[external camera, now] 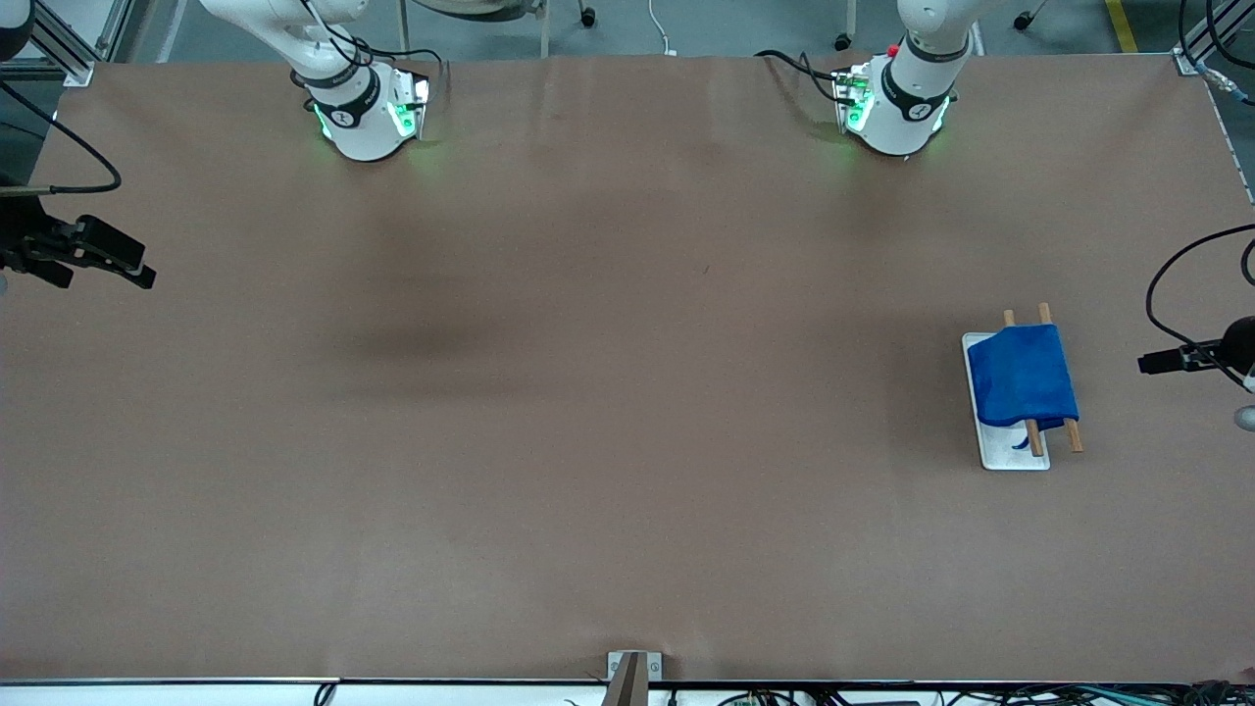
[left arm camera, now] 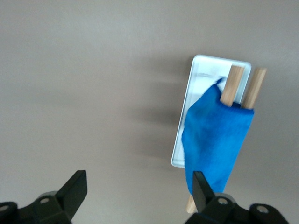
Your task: Right arm passes towel to left arm to hang
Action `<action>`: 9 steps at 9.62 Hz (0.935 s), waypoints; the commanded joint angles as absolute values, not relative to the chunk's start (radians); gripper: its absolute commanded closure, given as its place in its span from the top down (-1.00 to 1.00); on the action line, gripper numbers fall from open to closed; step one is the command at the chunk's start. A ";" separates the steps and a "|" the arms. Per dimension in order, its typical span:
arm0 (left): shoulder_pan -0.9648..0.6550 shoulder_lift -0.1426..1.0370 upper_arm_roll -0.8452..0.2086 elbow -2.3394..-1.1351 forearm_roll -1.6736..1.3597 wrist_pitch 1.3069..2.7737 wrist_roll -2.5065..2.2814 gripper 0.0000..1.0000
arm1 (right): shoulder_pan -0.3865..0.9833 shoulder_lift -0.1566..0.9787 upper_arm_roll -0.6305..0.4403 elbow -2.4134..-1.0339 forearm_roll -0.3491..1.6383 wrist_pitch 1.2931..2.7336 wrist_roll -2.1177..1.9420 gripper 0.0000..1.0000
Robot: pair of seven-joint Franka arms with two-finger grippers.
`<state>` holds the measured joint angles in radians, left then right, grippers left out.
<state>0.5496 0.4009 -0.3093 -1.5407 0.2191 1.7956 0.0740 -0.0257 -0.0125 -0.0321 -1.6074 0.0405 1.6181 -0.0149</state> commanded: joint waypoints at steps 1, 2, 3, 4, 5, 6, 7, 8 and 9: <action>0.549 0.430 -0.313 -1.464 0.238 1.793 0.142 1.00 | -0.040 -0.020 -0.023 -1.618 0.029 1.623 -0.028 1.00; 0.543 0.423 -0.317 -1.425 0.235 1.784 0.164 1.00 | -0.040 -0.020 -0.023 -1.618 0.029 1.623 -0.028 1.00; 0.540 0.410 -0.354 -1.407 0.226 1.757 0.166 1.00 | -0.040 -0.020 -0.023 -1.618 0.029 1.623 -0.028 1.00; 0.538 0.381 -0.391 -1.404 0.224 1.743 0.146 1.00 | -0.040 -0.020 -0.023 -1.618 0.031 1.623 -0.028 1.00; 0.540 0.346 -0.440 -1.404 0.222 1.737 0.094 1.00 | -0.040 -0.020 -0.023 -1.618 0.031 1.623 -0.028 1.00; 0.540 0.312 -0.487 -1.404 0.218 1.697 0.027 1.00 | -0.040 -0.020 -0.023 -1.618 0.031 1.623 -0.026 1.00; 0.541 0.289 -0.535 -1.404 0.190 1.646 -0.041 1.00 | -0.040 -0.018 -0.023 -1.620 0.031 1.623 -0.026 1.00; 0.541 0.256 -0.555 -1.404 0.158 1.602 -0.067 1.00 | -0.038 -0.018 -0.023 -1.623 0.031 1.624 -0.026 1.00; 0.543 0.220 -0.572 -1.404 0.126 1.580 -0.067 1.00 | -0.038 -0.020 -0.023 -1.623 0.031 1.624 -0.026 1.00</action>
<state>0.5308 0.2527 -0.5615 -1.3738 0.1625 1.6082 -0.0606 -0.0270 -0.0116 -0.0320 -1.6097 0.0405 1.6181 -0.0149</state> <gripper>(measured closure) 0.000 0.000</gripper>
